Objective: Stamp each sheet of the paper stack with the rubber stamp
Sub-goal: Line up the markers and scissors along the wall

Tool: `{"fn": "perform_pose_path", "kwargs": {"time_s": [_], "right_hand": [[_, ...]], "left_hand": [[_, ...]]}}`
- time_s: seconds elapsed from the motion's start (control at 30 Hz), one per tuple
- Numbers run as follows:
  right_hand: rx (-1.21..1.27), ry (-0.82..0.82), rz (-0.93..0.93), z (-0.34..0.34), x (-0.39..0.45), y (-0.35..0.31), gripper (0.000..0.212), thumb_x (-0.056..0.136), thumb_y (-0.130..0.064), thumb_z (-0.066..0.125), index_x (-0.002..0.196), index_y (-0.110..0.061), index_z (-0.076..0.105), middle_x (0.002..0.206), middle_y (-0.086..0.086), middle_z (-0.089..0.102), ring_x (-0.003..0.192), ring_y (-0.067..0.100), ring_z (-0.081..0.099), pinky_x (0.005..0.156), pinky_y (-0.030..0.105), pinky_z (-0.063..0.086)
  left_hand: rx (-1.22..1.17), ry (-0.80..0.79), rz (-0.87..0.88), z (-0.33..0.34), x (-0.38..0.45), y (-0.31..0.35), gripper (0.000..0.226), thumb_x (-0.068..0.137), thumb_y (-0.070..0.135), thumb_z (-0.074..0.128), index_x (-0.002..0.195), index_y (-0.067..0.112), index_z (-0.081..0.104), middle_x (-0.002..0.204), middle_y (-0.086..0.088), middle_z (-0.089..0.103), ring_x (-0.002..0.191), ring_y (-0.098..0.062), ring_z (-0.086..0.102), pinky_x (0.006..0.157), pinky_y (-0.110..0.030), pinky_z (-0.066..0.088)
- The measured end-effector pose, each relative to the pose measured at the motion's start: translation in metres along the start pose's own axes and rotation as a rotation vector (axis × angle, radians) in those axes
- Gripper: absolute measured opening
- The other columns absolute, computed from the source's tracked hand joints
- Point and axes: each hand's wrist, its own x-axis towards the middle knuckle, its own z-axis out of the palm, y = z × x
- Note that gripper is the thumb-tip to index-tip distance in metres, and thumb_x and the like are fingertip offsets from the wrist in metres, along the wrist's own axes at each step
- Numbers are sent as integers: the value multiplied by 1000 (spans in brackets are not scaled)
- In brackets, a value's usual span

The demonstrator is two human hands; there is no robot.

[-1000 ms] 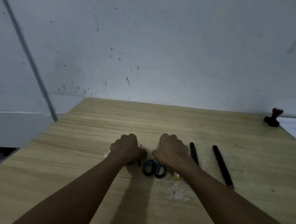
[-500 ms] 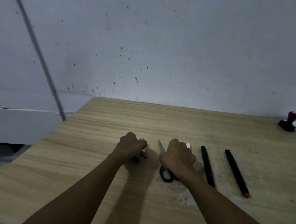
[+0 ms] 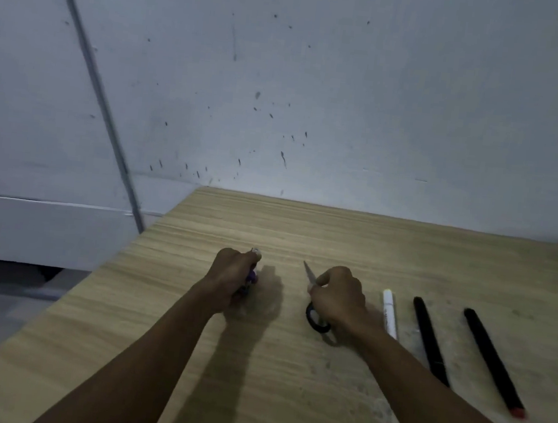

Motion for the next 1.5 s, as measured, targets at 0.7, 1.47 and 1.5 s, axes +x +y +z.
{"fn": "perform_pose_path", "kwargs": {"time_s": [0.7, 1.47, 1.5], "right_hand": [[-39, -25, -163, 94, 140, -123, 15, 81, -19, 64, 84, -13, 51, 87, 4, 60, 79, 25, 62, 63, 30, 45], [152, 12, -100, 149, 236, -157, 20, 72, -21, 75, 83, -12, 61, 81, 4, 64, 69, 22, 63, 53, 26, 42], [254, -25, -56, 145, 239, -158, 24, 72, -21, 79, 83, -10, 62, 80, 5, 67, 65, 20, 65, 48, 24, 45]], "left_hand": [[741, 256, 219, -86, 211, 19, 27, 92, 27, 51, 81, 2, 55, 85, -13, 59, 79, -28, 56, 69, -37, 45], [910, 514, 578, -97, 290, 21, 42, 89, 37, 58, 120, 9, 55, 119, -13, 52, 109, -27, 52, 85, -41, 47], [806, 503, 661, -96, 281, 24, 34, 89, 32, 59, 115, 10, 59, 111, -10, 58, 101, -22, 57, 80, -36, 50]]}}
